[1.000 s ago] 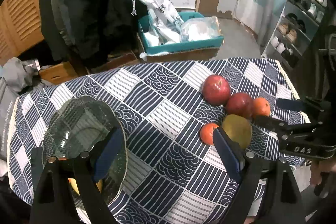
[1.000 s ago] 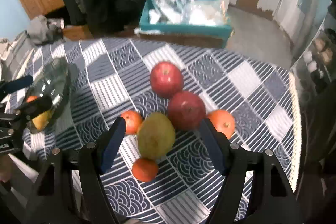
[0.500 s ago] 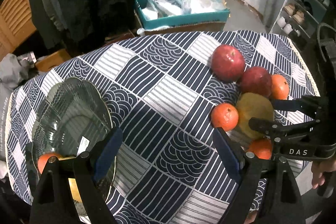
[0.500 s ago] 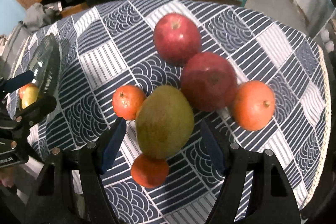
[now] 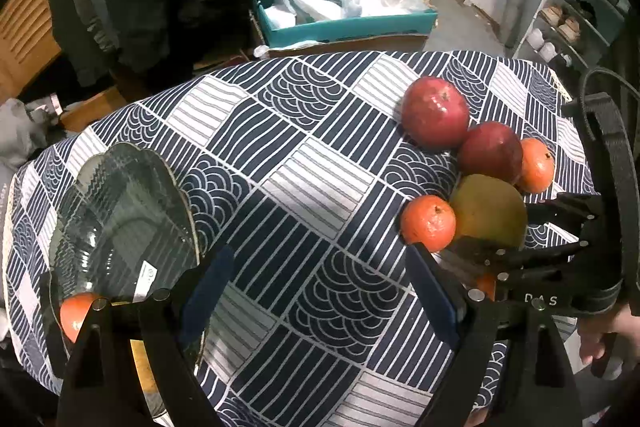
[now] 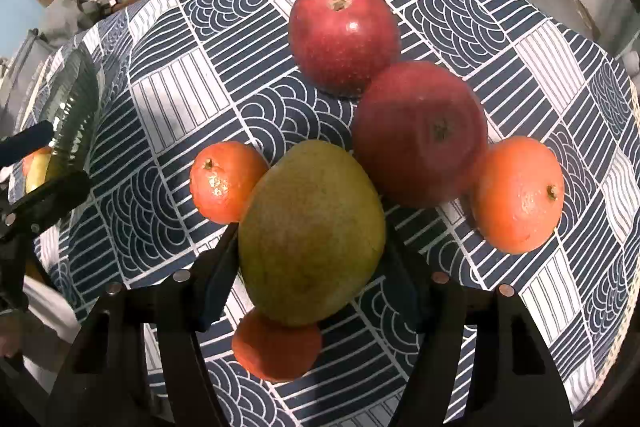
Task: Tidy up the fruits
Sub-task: 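Grasp the second green mango with the right tool while the left tool approaches the oranges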
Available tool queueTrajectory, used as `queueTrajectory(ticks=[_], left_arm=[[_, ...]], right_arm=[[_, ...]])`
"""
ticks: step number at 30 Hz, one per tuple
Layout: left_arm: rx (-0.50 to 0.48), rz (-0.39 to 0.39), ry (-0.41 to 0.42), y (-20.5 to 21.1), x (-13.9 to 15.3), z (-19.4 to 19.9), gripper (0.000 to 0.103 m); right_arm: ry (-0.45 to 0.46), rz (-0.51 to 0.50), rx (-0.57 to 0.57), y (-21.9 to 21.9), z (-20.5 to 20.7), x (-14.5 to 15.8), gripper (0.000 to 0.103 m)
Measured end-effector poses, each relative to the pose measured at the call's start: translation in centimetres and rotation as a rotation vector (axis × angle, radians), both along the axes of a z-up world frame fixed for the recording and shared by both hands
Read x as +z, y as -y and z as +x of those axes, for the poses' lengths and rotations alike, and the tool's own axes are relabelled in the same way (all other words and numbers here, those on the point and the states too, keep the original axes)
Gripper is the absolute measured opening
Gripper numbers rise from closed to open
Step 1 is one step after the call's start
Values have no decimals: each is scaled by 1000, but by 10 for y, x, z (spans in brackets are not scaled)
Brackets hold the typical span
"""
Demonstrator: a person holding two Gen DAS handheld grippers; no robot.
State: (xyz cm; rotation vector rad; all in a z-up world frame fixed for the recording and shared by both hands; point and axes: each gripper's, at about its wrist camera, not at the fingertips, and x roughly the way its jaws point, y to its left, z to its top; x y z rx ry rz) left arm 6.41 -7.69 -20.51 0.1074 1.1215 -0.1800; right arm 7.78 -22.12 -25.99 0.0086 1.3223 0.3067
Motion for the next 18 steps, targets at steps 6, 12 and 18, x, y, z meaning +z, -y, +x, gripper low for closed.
queueTrajectory(ticks=[6, 12, 18], left_arm=[[-27, 2, 0, 13, -1, 3, 89], [-52, -33, -5, 25, 0, 5, 89], [-60, -60, -29, 40, -9, 9, 89]], right_arm=[[47, -8, 7, 5, -8, 12, 68], [112, 6, -23, 21, -17, 36, 68], [173, -17, -75, 43, -23, 56, 68]])
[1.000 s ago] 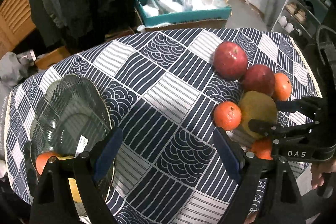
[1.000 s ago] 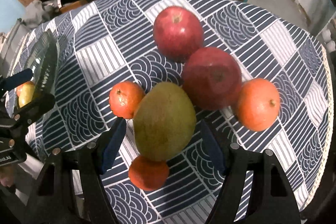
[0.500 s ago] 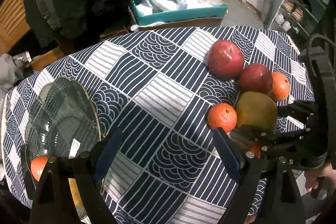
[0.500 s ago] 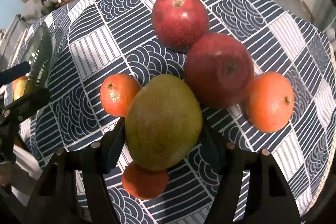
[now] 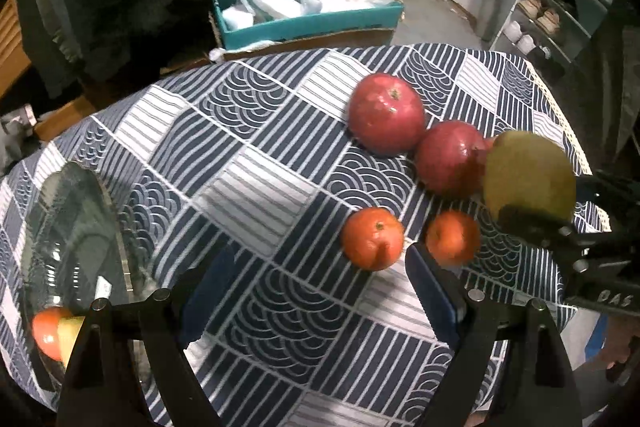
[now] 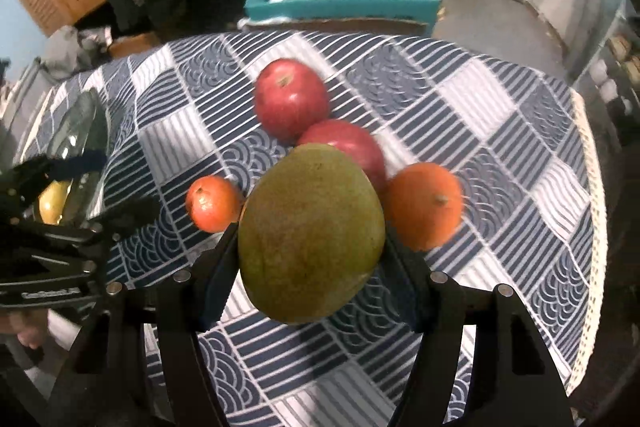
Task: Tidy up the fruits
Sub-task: 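Grasp the second green mango with the right tool while the left tool approaches the oranges, then grasp and lift the large orange with the left tool while the right tool holds the mango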
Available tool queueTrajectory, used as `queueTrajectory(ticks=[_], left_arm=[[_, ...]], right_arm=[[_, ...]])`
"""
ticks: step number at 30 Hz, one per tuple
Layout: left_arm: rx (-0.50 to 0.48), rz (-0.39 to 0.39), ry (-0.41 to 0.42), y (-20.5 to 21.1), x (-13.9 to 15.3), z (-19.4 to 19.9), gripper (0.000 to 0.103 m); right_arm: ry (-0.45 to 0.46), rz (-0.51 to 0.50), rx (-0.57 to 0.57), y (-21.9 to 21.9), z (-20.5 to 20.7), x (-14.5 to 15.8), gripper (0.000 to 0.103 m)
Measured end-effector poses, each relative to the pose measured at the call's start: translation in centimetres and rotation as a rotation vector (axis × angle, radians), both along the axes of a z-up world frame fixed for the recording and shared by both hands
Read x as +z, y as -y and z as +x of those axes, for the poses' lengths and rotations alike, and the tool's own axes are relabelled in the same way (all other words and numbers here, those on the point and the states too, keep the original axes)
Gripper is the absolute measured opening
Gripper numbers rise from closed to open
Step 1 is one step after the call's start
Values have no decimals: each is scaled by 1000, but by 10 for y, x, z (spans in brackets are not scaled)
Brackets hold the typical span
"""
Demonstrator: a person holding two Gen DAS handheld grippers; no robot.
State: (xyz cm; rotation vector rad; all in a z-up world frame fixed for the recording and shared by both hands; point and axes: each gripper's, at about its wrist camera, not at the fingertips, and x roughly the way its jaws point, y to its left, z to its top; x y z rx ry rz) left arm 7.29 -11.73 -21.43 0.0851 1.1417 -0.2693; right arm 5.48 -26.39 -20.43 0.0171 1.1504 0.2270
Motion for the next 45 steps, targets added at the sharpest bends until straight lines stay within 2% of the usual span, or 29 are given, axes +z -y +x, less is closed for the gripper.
queueTrajectory(ticks=[6, 13, 16, 23, 24, 32, 45], left_arm=[[-1, -37, -36, 14, -13, 8, 88], [-1, -36, -79, 26, -33, 16, 80], [-4, -44, -101, 27, -40, 18, 73], [-20, -88, -153, 28, -52, 17, 47], [-22, -91, -152, 29, -52, 17, 47], [-35, -58, -98, 31, -42, 14, 45], [-9, -50, 21, 19, 11, 10, 45]], right_arm=[[28, -16, -56, 25, -2, 8, 68], [34, -8, -98, 42, -1, 7, 68], [38, -10, -103, 45, 1, 7, 68], [36, -11, -101, 46, 5, 3, 68], [35, -13, -100, 45, 6, 2, 68], [45, -31, -83, 41, 5, 1, 68], [101, -60, -67, 34, 5, 20, 68]])
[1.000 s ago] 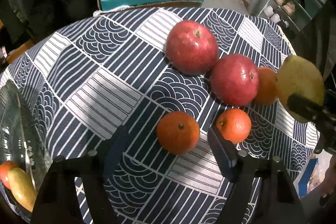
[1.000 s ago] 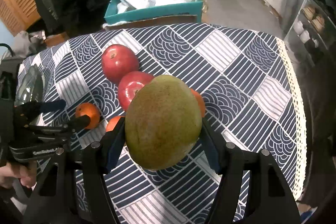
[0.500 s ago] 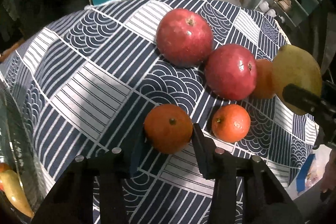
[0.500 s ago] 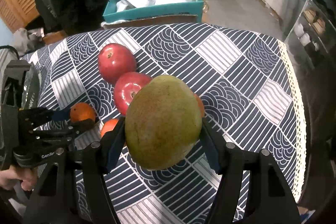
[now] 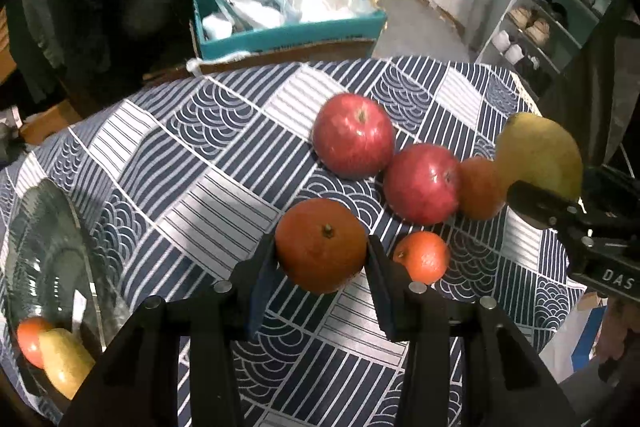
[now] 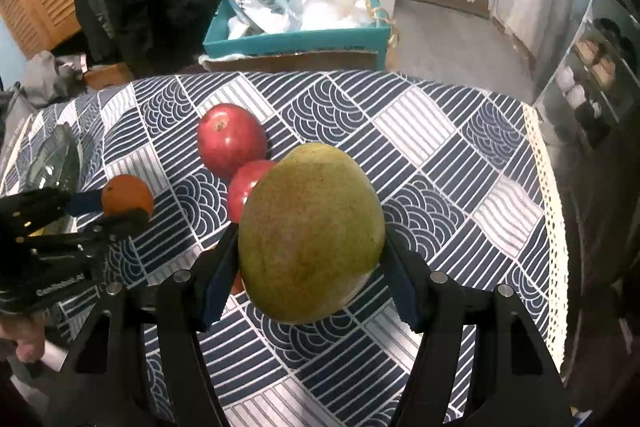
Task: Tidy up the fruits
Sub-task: 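Grasp and lift the large orange with the left tool while the right tool holds the mango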
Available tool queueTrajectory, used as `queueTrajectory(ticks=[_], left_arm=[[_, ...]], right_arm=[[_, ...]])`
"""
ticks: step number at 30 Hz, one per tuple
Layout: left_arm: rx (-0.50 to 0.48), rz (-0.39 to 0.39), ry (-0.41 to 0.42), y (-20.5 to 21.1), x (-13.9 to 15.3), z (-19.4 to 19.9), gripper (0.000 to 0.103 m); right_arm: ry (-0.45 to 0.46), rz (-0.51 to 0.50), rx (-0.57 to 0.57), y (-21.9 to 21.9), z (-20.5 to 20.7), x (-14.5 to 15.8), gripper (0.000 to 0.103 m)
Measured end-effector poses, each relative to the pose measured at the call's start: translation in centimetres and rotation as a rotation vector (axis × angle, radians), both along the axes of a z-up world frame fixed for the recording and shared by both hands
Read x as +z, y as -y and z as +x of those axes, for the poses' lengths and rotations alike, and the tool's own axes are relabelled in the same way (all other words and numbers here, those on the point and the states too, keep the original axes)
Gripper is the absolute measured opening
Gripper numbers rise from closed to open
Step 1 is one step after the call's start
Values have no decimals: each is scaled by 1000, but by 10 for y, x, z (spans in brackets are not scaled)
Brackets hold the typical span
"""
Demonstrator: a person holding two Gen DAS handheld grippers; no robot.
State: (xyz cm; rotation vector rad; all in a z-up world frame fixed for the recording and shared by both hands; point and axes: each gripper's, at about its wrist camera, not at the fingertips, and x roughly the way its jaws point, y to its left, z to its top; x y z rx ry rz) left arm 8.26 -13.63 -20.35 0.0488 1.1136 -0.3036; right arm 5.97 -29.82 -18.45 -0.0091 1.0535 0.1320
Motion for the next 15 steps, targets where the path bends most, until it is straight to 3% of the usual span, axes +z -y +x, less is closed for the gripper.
queueTrajectory(ticks=[15], left_arm=[[24, -1, 107, -15, 46, -15, 45]], right_arm=[[107, -9, 37, -14, -7, 41, 68]])
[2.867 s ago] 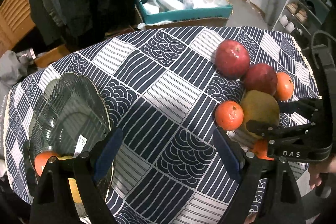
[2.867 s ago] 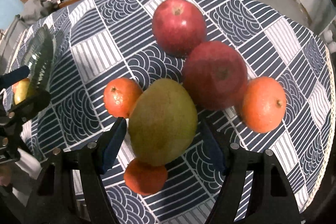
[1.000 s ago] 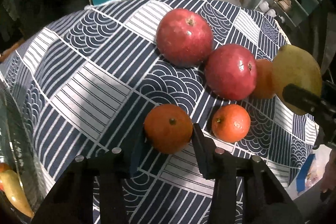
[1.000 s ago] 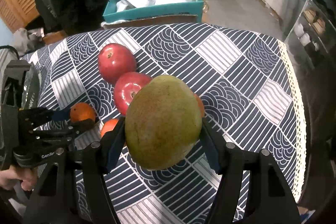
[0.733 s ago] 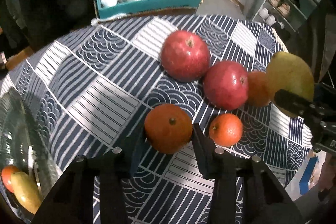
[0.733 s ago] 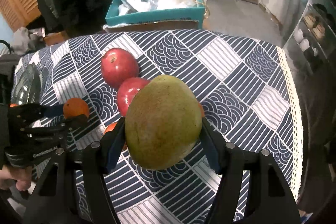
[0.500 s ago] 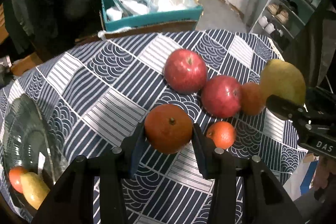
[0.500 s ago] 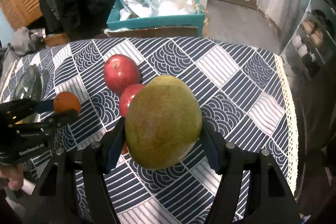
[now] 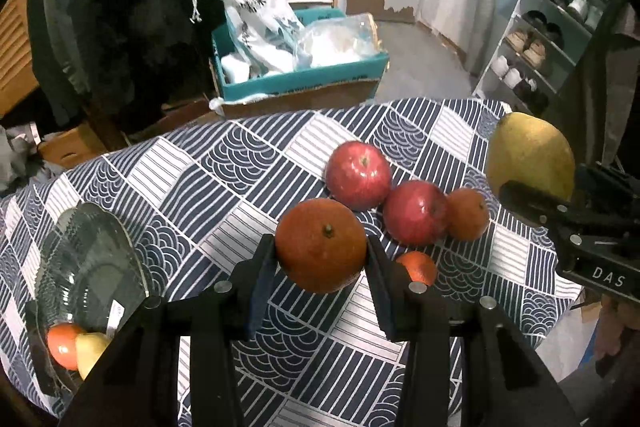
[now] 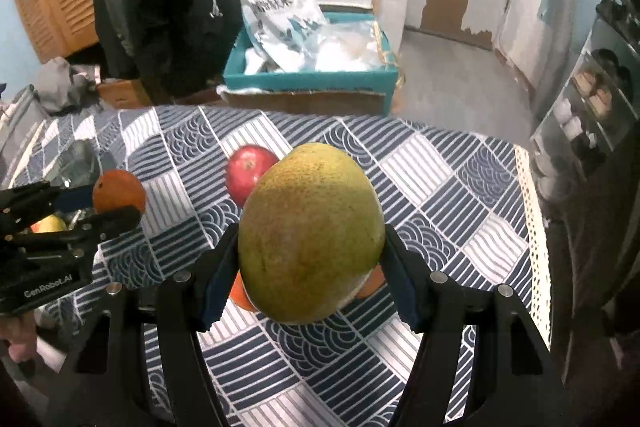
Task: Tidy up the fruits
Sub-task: 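Grasp and lift the large orange with the left tool while the right tool holds the mango, then carry the green mango with the right tool while the left tool carries the orange to the glass bowl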
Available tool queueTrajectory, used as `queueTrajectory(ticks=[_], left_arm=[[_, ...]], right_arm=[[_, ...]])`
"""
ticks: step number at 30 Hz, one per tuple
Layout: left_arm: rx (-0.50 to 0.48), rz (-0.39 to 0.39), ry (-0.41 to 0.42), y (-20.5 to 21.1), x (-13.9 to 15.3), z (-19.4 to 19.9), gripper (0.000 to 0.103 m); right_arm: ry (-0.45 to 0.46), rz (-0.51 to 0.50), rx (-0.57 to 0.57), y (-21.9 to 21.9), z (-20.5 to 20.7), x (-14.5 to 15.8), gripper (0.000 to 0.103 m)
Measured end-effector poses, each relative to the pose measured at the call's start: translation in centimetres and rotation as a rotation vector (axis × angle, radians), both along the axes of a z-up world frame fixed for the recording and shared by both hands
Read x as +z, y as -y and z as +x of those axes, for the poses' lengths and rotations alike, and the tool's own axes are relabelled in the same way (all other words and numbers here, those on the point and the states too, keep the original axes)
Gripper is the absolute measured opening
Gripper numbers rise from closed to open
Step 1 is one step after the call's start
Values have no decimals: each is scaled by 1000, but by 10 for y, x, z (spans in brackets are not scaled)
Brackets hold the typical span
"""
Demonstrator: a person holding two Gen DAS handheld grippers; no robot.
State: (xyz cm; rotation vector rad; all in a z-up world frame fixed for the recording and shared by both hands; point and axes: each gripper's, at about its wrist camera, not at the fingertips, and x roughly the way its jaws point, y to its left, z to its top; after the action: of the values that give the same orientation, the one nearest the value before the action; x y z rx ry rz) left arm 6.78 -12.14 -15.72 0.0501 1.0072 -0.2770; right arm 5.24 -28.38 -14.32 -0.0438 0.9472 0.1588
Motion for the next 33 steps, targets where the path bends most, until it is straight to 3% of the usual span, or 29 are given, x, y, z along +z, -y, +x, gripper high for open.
queueTrajectory(ticks=[16, 33], left_arm=[[36, -45, 101, -23, 54, -19, 45], [96, -66, 169, -60, 85, -33, 45]], right_arm=[[119, 35, 45, -23, -6, 47, 68], [170, 54, 137, -70, -10, 70, 68]])
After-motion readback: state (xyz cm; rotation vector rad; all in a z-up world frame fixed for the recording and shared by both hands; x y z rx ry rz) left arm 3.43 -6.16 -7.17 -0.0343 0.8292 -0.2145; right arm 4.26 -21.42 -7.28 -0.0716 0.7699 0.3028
